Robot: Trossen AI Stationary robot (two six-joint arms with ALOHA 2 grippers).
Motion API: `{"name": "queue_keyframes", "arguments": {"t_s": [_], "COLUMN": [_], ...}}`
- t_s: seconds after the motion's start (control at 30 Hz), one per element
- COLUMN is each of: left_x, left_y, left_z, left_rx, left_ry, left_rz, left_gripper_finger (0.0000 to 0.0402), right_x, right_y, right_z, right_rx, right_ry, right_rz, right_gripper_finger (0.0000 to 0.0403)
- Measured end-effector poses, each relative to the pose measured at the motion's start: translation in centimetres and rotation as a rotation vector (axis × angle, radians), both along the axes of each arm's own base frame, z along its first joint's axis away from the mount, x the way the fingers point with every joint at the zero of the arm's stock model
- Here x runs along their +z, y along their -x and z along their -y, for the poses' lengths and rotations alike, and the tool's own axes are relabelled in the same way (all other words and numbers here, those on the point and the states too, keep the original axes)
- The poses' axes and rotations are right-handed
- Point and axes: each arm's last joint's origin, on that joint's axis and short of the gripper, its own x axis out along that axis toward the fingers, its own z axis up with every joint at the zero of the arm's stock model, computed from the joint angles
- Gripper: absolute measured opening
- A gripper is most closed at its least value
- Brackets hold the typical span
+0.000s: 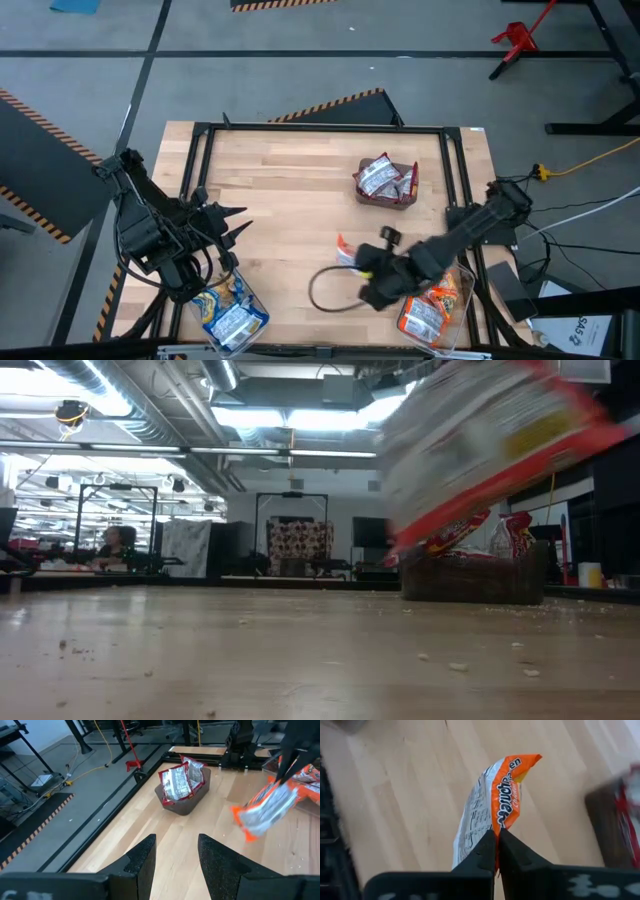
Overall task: Sort Maruchan noodles
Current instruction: Put the orange noodle pack into the right transparent bin
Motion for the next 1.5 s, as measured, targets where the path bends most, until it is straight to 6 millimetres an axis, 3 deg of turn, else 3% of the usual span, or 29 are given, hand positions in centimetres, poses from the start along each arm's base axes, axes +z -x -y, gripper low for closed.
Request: {"name": "queue_keyframes", "arguments": {"t_s": [0.37, 0.77, 0.9, 1.1, 1.33, 1.5], "left_x": [0.0, 0.1, 0.1, 0.2, 0.2, 0.2], "left_y": [0.0, 0.0, 0.0, -0.4, -0.9, -1.0], "left_z": [0.0, 0.0, -0.1, -0.4, -1.0, -1.2], "left_rx": [0.006, 0.015, 0.02, 0.046, 0.079, 0.091], "left_ry": [-0.002, 0.009, -0.007, -0.026, -0.023, -0.023], "left_rz": [0.015, 0.031, 0.049, 0.069, 0.064, 0.063], "left_gripper_finger": [0.0141, 0.0141, 0.0141, 0.0141, 0.0141, 0.0141], "right_x": [3.8, 3.8, 3.1, 2.5, 2.6, 2.5], "right_y": [10.0, 18.0, 19.1, 18.6, 18.4, 18.6], "right_z": [-2.9, -7.0, -8.5, -10.5, -11.1, -11.1], "right_rx": [-0.195, -0.275, -0.283, -0.193, -0.158, -0.155], "right_ry": [-0.088, -0.246, -0.273, -0.344, -0.394, -0.407], "right_rz": [0.052, 0.042, 0.081, 0.106, 0.113, 0.027], "right_gripper_finger": [0.0, 0.0, 0.0, 0.0, 0.0, 0.0]}}
